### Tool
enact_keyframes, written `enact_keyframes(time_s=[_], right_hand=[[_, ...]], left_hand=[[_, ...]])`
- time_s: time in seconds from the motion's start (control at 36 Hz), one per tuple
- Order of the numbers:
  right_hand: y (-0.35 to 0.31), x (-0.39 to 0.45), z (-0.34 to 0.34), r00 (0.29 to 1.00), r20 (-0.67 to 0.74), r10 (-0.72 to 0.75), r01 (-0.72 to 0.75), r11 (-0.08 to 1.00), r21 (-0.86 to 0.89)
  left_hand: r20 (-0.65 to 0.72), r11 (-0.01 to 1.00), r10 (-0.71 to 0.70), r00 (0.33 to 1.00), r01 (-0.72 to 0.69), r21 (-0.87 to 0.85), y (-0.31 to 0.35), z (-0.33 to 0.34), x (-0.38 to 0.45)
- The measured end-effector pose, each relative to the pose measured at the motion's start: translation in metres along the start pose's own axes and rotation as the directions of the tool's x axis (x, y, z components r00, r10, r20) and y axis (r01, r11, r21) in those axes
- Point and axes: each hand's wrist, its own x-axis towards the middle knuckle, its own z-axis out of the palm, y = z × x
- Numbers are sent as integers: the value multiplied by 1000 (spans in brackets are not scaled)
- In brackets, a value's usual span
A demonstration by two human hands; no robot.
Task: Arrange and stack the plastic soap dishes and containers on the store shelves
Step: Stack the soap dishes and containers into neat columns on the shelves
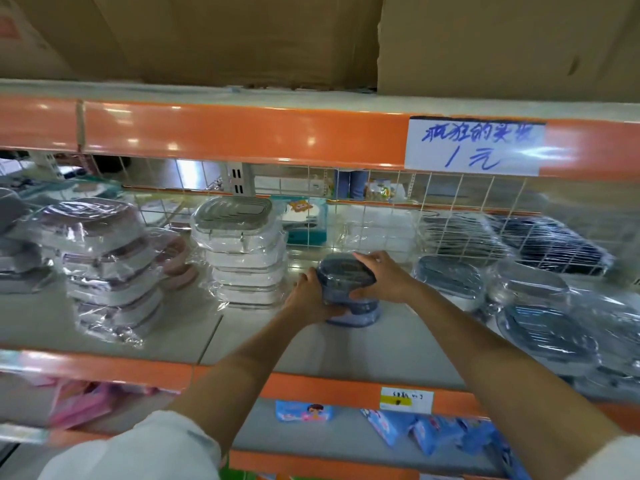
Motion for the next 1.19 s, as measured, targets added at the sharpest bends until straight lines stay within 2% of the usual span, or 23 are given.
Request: enact_keyframes(time_s=[0.06, 0.14, 0.31, 0.42, 0.5, 0.61, 0.72, 0.86, 1.06, 1.11, 1.19], right_hand=[[1, -1, -1, 1000, -4, -15, 15, 1000, 7], [7, -2, -6, 1000, -4, -22, 22, 998, 53], [44, -26, -30, 997, -66, 38, -33, 996, 81], [82, -47, -59, 990, -67, 127, -129, 991, -34], [108, -60, -73, 981, -62, 183, -190, 972, -138], [130, -69, -77, 968, -6, 251, -245, 937, -248], [137, -68, -68, 965, -4, 262, -252, 924, -289], [135, -58, -62, 968, -53, 244, -247, 901, -356], [122, -53, -54, 984, -162, 69, -117, 943, -311], [112, -58, -55, 989, -143, 25, -65, 959, -277], [97, -68, -56, 999, -31, 12, -19, 967, -255]], left_hand=[[-37, 998, 12, 999, -10, 61, 9, -2, -3], [-75, 984, 117, 990, -105, 147, 24, -2, -1], [15, 901, 303, 953, -292, 322, 50, 3, 11], [35, 836, 359, 933, -338, 432, 44, 14, 14], [2, 839, 387, 922, -353, 415, 38, 15, 16], [52, 818, 403, 914, -385, 426, 41, 9, 18], [87, 813, 397, 914, -394, 429, 42, 5, 15], [75, 769, 376, 924, -356, 531, 45, 10, 9], [62, 692, 285, 957, -250, 677, 54, 21, 8], [52, 689, 296, 954, -251, 680, 53, 20, 7], [15, 695, 327, 945, -252, 674, 52, 21, 10]])
